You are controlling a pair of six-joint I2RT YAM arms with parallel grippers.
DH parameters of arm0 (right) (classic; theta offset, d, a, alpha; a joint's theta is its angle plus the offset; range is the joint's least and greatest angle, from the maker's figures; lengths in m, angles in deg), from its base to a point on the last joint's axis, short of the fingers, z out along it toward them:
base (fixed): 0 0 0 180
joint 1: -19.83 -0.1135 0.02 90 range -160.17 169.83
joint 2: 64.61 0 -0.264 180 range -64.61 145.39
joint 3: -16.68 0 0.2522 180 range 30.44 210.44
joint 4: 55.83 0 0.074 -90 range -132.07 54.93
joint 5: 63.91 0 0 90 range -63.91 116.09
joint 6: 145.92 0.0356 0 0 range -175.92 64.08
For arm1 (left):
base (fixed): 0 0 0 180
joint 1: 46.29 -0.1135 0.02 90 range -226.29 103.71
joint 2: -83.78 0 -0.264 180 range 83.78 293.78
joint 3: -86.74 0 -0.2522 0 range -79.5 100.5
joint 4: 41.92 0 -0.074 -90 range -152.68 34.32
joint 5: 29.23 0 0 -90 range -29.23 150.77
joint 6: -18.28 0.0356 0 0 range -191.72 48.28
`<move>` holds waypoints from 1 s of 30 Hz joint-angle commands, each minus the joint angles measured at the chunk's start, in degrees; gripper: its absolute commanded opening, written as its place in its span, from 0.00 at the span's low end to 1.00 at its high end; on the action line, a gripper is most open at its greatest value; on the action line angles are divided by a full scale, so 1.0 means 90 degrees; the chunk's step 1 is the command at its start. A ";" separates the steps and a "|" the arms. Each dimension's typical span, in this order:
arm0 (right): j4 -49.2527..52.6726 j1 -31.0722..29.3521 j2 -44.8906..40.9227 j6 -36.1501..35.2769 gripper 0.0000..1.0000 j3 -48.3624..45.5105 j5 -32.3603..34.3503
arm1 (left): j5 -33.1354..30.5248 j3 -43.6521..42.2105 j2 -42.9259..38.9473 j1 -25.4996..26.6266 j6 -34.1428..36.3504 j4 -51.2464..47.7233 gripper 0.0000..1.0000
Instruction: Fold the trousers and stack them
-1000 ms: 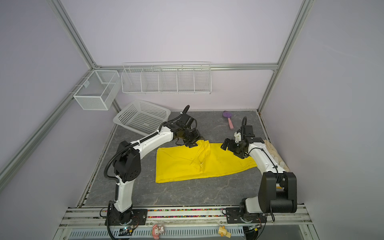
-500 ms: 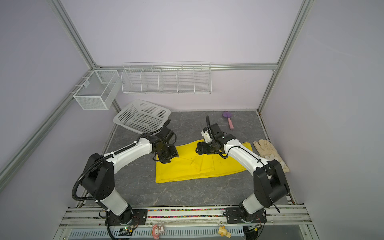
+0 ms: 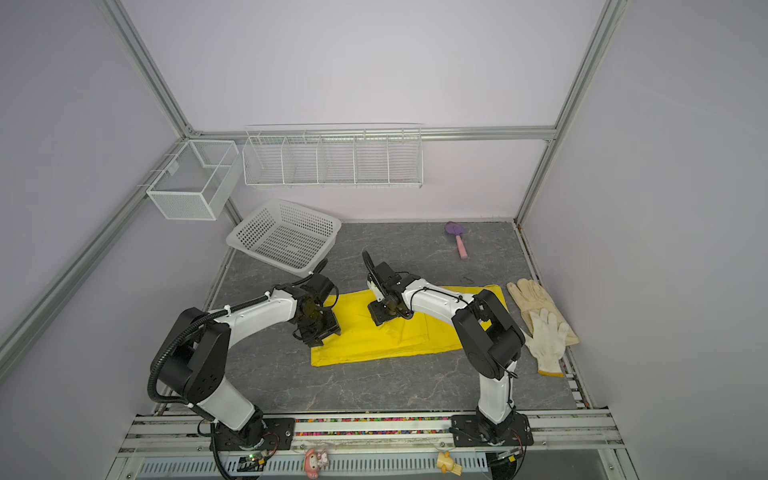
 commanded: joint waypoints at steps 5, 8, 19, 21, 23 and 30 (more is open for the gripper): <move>0.0531 -0.0115 -0.0188 -0.1105 0.57 -0.0544 0.1278 | 0.0007 -0.0106 0.0268 -0.0046 0.0276 0.0159 0.59; 0.0786 -0.0114 -0.0458 -0.1209 0.54 -0.0722 0.1720 | 0.0030 -0.0096 0.0367 -0.0046 0.0390 0.0136 0.59; 0.2026 0.0149 -0.1341 -0.0284 0.44 -0.1301 0.2802 | 0.0117 -0.0098 0.0416 -0.0046 0.0529 0.0145 0.59; 0.2135 0.0282 -0.1508 -0.0066 0.44 -0.1452 0.2636 | 0.0139 -0.0065 0.0380 -0.0046 0.0576 0.0109 0.59; 0.2225 0.0333 -0.1635 0.0113 0.43 -0.1601 0.2420 | 0.0087 0.0032 0.0291 -0.0046 0.0711 -0.0020 0.59; 0.1949 0.0574 -0.2094 0.0515 0.44 -0.1598 0.1442 | -0.0390 0.0758 -0.0126 -0.0046 0.1325 -0.0964 0.61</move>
